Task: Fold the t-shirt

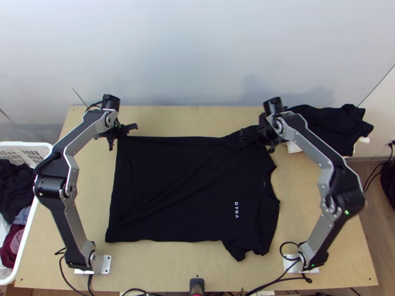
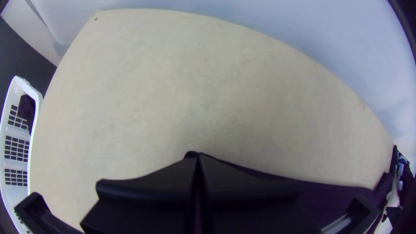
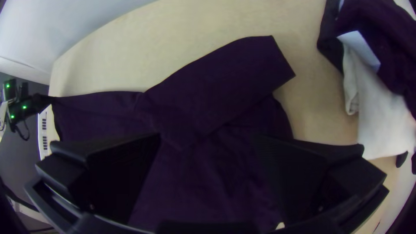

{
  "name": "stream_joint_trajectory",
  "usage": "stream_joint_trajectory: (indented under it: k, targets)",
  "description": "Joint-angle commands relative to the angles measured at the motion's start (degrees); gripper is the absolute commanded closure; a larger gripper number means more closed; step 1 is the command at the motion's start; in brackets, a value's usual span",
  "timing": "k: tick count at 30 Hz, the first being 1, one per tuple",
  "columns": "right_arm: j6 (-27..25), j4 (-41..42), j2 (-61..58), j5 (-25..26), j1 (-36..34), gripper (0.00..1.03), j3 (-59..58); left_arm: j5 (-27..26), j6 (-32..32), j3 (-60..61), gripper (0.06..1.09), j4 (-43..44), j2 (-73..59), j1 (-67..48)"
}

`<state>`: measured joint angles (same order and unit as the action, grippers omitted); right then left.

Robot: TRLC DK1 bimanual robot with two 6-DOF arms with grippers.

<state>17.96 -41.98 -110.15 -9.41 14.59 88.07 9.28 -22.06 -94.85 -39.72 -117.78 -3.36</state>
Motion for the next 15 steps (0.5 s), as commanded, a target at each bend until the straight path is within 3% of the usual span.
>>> stream_joint_trajectory:
  k: [1, 15]
  targets:
    - [-0.20, 0.05, -8.94, 0.18, -0.35, 0.04, 5.79, 0.04, 0.09, 0.45, 1.04, -0.53, 1.94, -0.07]
    - [-0.55, 0.05, -12.90, 0.09, -0.35, 0.05, 10.28, 0.04, 0.18, 1.51, 1.04, -0.62, 2.38, -0.07]
